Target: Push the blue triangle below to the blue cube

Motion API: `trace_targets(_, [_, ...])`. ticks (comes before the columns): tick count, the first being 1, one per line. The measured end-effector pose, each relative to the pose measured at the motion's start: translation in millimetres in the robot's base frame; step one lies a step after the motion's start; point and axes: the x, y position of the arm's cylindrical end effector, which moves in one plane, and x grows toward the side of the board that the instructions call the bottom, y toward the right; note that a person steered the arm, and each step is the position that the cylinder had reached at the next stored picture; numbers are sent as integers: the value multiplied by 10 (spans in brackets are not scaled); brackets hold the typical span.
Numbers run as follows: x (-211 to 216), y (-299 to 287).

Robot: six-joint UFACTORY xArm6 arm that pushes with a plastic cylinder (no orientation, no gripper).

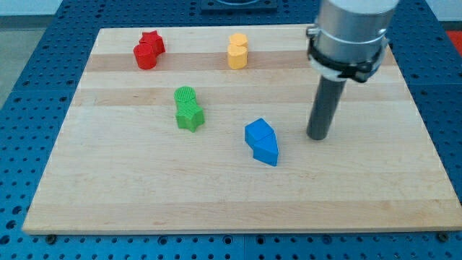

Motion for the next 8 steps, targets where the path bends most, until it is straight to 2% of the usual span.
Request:
trace_targets(2, [251, -576])
trace_targets(5, [309, -1258])
trace_targets(7, [599, -1659])
trace_targets(8, [523, -2015])
